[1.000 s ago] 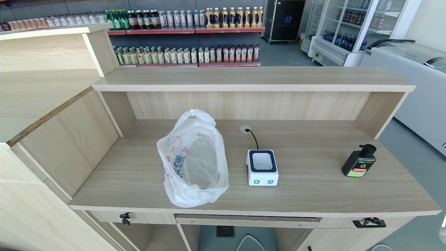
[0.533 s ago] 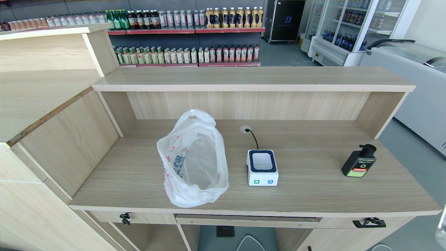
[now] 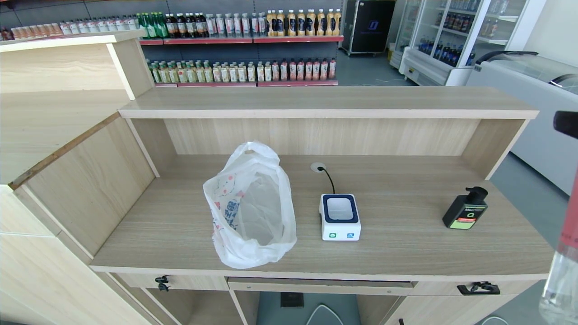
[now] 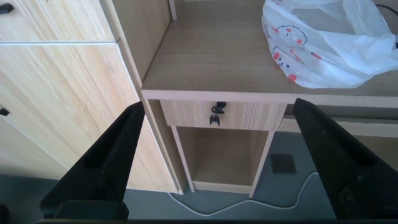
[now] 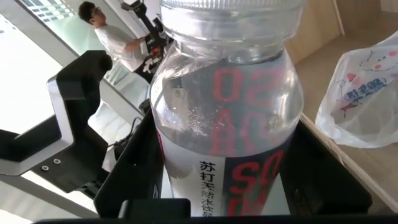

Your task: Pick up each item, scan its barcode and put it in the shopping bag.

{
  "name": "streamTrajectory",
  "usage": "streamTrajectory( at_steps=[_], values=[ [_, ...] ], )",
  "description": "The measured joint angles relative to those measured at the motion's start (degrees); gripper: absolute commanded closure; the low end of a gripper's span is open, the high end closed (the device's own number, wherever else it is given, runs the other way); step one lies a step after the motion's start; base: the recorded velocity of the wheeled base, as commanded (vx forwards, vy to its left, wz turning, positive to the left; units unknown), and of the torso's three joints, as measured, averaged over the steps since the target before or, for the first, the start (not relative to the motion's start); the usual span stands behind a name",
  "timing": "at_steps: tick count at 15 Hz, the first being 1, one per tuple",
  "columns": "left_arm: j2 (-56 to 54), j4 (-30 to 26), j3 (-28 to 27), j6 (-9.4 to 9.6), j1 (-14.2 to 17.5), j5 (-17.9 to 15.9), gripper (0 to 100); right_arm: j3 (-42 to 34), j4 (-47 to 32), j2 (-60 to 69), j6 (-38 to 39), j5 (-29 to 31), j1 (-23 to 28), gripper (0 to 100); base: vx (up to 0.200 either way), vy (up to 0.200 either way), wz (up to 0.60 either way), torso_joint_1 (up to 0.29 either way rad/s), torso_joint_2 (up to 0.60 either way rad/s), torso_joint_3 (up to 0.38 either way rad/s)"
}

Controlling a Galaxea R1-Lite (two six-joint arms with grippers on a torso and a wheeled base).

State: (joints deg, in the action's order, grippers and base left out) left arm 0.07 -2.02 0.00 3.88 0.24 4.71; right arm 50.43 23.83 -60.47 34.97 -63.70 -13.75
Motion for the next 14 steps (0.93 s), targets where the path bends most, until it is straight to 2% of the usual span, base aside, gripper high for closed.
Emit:
streamTrajectory(
  at_steps=[3, 6, 8, 11, 12, 13, 14],
  values=[
    [0.0, 0.0, 0.0, 0.00, 0.0, 0.0, 0, -0.6, -0.1, -0.9, -7.4, 0.1, 3.1, 100, 0.000, 0.000, 0.00, 0.000, 0.00, 0.000],
    [0.0, 0.0, 0.0, 0.00, 0.0, 0.0, 0, -1.2, -0.4, -3.7, -17.8, 1.0, 11.3, 100, 0.000, 0.000, 0.00, 0.000, 0.00, 0.000],
    [0.0, 0.0, 0.0, -0.02, 0.0, 0.0, 0, -1.6, -0.4, -6.0, -26.2, 4.3, 17.0, 100, 0.000, 0.000, 0.00, 0.000, 0.00, 0.000],
    [0.0, 0.0, 0.0, 0.00, 0.0, 0.0, 0, -1.8, -3.6, -9.2, -37.2, 20.3, 21.5, 100, 0.000, 0.000, 0.00, 0.000, 0.00, 0.000],
    [0.0, 0.0, 0.0, 0.00, 0.0, 0.0, 0, -1.8, -6.2, -9.8, -39.4, 28.6, 21.7, 100, 0.000, 0.000, 0.00, 0.000, 0.00, 0.000],
    [0.0, 0.0, 0.0, 0.00, 0.0, 0.0, 0, -2.1, -8.3, -10.1, -41.0, 33.0, 21.5, 100, 0.000, 0.000, 0.00, 0.000, 0.00, 0.000],
    [0.0, 0.0, 0.0, 0.00, 0.0, 0.0, 0, -3.0, -9.0, -10.2, -41.8, 33.8, 21.0, 100, 0.000, 0.000, 0.00, 0.000, 0.00, 0.000]
  ],
)
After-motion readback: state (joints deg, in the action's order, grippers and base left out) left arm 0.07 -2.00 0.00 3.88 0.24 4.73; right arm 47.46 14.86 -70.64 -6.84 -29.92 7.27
